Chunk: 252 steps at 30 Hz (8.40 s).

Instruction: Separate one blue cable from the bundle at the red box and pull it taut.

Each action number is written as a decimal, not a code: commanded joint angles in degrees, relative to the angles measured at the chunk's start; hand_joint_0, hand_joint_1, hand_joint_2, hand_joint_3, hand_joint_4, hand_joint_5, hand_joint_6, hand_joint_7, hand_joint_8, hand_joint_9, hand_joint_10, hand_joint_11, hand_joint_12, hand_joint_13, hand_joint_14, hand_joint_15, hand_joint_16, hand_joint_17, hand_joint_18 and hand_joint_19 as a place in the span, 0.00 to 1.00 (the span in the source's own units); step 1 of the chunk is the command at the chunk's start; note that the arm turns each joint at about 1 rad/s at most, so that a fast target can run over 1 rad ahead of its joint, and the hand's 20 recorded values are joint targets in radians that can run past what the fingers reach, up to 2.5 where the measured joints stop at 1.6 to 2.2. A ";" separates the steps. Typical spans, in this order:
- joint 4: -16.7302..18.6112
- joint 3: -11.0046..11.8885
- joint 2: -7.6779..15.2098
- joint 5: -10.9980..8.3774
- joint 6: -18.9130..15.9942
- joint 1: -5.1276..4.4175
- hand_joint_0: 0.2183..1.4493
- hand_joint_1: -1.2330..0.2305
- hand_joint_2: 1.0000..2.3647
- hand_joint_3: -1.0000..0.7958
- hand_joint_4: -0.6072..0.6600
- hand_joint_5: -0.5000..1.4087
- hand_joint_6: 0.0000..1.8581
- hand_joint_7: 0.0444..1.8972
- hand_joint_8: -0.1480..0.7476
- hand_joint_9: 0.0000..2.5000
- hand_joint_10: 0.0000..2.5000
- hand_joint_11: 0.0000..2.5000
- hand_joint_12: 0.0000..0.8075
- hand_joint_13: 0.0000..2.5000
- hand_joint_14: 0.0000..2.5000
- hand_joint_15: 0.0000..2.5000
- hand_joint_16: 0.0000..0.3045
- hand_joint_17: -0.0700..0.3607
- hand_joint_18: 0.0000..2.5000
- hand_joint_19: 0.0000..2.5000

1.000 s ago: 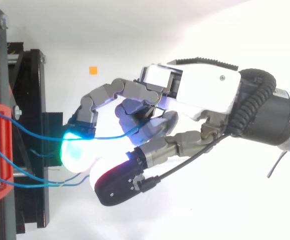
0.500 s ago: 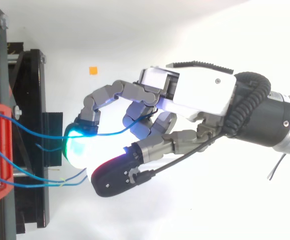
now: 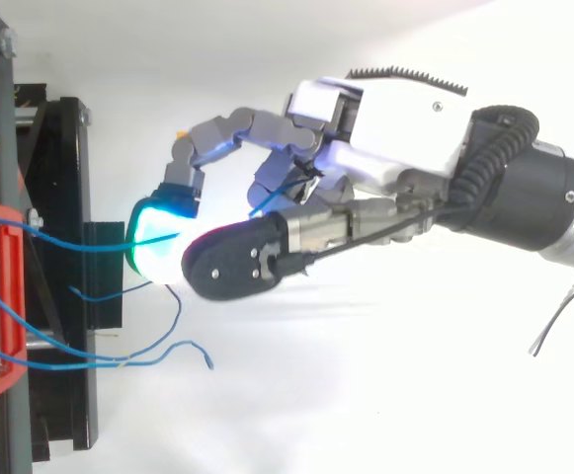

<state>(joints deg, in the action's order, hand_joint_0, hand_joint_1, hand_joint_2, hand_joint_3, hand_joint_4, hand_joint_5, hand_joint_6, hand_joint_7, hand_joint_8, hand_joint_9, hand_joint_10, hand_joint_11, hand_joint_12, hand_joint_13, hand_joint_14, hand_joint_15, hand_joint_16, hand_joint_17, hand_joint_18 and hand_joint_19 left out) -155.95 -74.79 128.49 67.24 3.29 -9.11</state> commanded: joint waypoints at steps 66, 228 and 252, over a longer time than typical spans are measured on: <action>-4.54 1.66 -1.57 0.17 -3.55 -0.73 0.26 0.53 0.00 0.28 0.72 0.15 0.46 0.54 0.78 0.65 1.00 1.00 0.62 0.73 1.00 0.55 0.55 0.45 1.00 0.29; -1.38 -0.53 -0.61 -3.34 3.83 -2.76 0.25 0.50 0.00 0.28 0.60 0.13 0.43 0.42 0.59 0.06 1.00 0.92 0.52 0.22 1.00 0.59 0.15 0.40 0.48 0.72; 4.42 -2.91 -0.61 -8.35 4.36 -0.82 0.29 0.51 0.00 0.28 0.63 0.15 0.41 0.46 0.80 0.45 1.00 1.00 0.73 0.69 1.00 0.66 0.53 0.45 0.82 0.25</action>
<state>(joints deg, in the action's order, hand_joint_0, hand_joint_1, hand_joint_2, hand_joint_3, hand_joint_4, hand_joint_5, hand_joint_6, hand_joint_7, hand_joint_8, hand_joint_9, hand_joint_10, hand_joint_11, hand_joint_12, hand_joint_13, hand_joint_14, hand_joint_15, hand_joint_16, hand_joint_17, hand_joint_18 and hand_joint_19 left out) -151.93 -77.69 127.88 59.64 7.65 -10.22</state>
